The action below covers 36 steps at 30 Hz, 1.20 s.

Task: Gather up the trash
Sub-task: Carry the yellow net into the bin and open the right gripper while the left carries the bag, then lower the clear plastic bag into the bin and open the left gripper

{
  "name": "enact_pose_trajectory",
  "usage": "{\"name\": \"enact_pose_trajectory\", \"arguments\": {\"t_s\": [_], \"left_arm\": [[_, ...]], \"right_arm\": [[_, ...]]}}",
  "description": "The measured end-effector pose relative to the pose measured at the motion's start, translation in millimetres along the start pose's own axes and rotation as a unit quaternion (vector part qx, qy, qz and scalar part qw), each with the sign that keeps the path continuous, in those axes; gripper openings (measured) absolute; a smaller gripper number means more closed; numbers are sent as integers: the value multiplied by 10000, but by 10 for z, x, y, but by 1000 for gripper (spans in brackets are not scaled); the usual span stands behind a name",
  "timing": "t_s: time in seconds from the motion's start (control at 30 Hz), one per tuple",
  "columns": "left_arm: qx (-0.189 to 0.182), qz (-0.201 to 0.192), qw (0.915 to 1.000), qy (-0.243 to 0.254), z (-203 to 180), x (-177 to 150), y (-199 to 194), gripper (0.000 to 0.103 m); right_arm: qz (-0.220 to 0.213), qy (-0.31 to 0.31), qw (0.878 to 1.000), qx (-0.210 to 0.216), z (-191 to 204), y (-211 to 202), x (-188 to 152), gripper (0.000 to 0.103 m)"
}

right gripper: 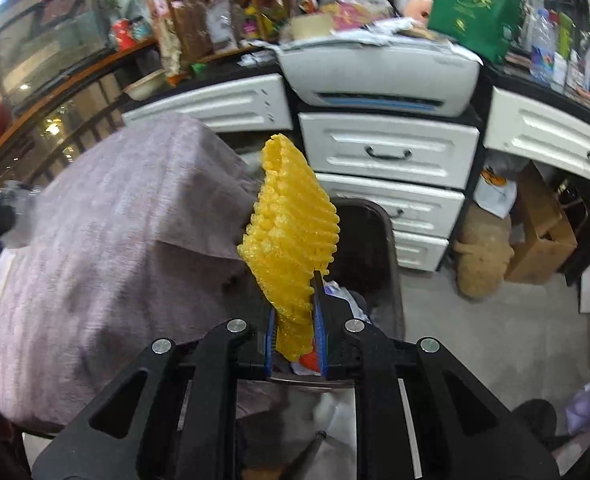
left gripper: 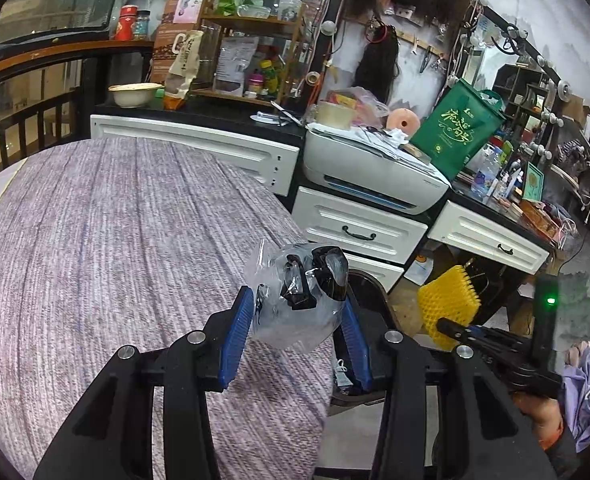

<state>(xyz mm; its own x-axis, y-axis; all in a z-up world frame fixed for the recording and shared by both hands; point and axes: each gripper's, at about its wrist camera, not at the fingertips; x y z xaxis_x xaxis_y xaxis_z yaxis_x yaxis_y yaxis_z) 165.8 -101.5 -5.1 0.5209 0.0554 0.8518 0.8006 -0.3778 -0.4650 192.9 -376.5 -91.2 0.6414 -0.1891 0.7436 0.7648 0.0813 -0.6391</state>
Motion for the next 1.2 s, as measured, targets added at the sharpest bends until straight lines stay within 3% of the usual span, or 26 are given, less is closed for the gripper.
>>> {"name": "enact_pose_trajectory", "arguments": {"t_s": [0.4,0.43,0.53,0.57,0.7,0.77,1.2], "left_arm": [[-169,138,9997,121,-182,-50,93,44],[-175,150,9997,107,-180,-54,101,44],[-213,184,9996,79,-186,-60,115,44],[-212,188,9996,93,-188,-66,118,44],[-232,228,9994,85,-187,-82,145,44],[-240,242,9994,96,-201,-94,153,44],[-532,385,9974,292,-432,-128,253,44]], "right_arm": [[647,182,9967,-464,-187,793,-192,19],[674,207,9963,-487,-195,820,-200,24],[683,279,9957,-568,-221,863,-238,57],[657,273,9958,-584,-217,855,-246,62],[653,241,9959,-578,-215,777,-276,63],[562,290,9964,-572,-236,677,-284,72],[-124,399,9970,-654,-399,-99,-206,73]]}}
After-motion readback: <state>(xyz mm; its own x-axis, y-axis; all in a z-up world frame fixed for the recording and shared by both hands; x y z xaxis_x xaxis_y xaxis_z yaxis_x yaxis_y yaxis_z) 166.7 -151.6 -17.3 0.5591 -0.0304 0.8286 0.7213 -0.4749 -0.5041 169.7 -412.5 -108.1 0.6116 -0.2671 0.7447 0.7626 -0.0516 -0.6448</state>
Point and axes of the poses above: each gripper's, at about its wrist camera, not at the fingertips, and y roughly the way its jaws point, z to its left, x to its top, and after that the axes turned 7 degrees about -z, right-handed
